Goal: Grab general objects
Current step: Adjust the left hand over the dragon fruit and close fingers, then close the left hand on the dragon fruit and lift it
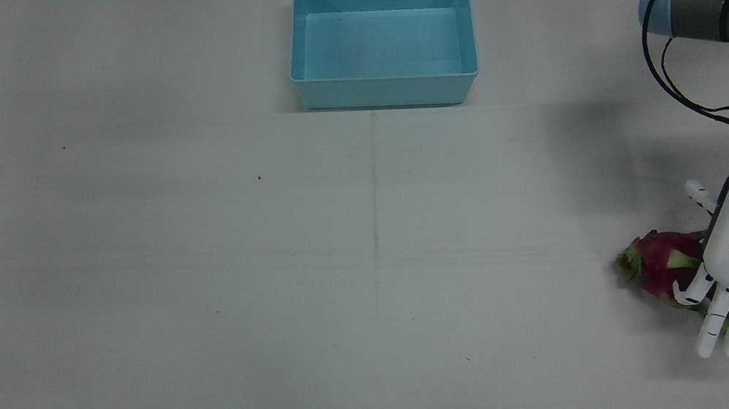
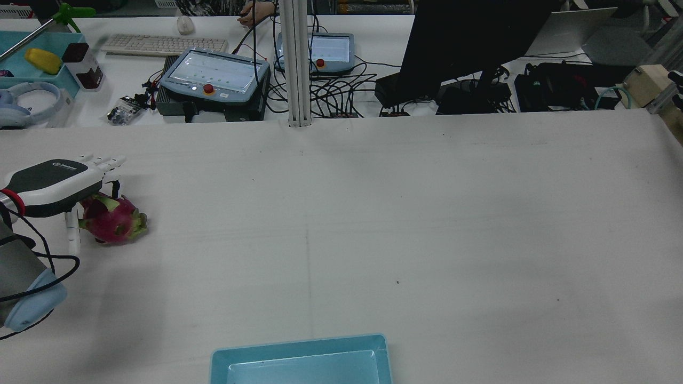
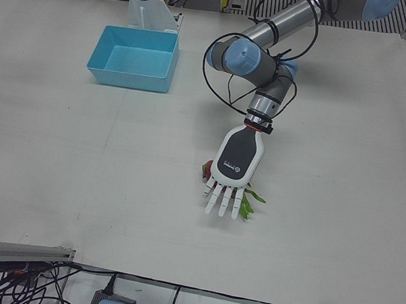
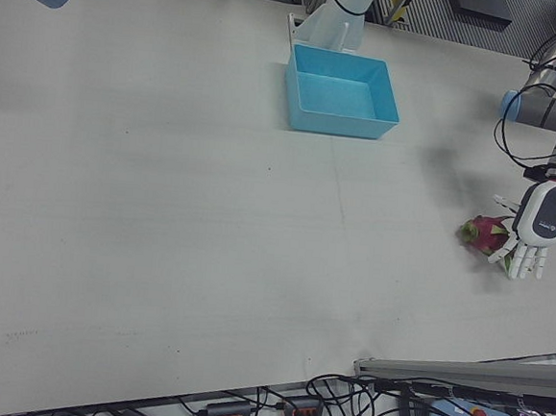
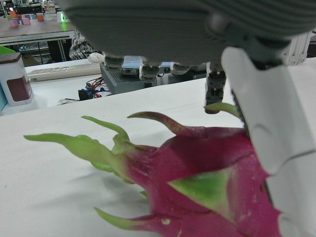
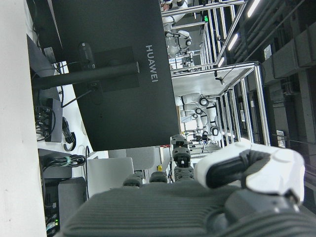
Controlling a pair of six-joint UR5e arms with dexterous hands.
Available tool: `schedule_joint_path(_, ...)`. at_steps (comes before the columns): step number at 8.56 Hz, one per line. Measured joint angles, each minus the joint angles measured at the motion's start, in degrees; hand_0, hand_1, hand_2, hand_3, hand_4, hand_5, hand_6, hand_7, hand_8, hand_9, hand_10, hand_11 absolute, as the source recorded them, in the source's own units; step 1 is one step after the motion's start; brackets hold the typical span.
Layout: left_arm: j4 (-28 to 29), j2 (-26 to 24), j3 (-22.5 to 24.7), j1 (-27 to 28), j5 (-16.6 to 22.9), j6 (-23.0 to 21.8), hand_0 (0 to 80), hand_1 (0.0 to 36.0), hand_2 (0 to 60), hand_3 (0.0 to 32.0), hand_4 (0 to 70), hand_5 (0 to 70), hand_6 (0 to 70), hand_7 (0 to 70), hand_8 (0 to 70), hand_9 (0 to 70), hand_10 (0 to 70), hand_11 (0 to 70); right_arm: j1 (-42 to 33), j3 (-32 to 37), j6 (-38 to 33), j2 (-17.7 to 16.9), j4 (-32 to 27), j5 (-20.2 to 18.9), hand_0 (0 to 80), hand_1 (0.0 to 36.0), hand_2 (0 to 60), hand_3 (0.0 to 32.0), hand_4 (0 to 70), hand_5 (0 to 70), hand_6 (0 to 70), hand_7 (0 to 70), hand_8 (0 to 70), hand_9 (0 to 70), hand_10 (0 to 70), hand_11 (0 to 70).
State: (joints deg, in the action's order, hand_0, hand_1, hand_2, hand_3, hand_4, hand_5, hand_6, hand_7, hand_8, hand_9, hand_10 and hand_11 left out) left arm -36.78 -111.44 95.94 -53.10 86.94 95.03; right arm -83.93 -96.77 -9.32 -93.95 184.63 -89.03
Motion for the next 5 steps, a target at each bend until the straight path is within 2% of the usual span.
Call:
schedule_joint_path(3,3.9,0.0,-2.8,0.7,-1.1,0.2,51.2,32.1,60.0,14.6,0.0,26.1,0.0,0.0,8.8,0.0,1.2,4.1,0.0,0.0,0.0,0.0,0.0,0.0,0.0,0.0,0.0,0.0,0.0,0.0,0.0,0.0,0.0,0.0,0.0,0.0)
schedule_joint_path(5,4.8,0.0,-4.3,3.5,-2.7,0.1,50.9,31.7,60.0,14.6,0.0,25.5,0.0,0.0,8.9,0.0,1.2,4.1,0.0,0.0,0.0,0.0,0.0,0.0,0.0,0.0,0.0,0.0,0.0,0.0,0.0,0.0,0.0,0.0,0.0,0.0)
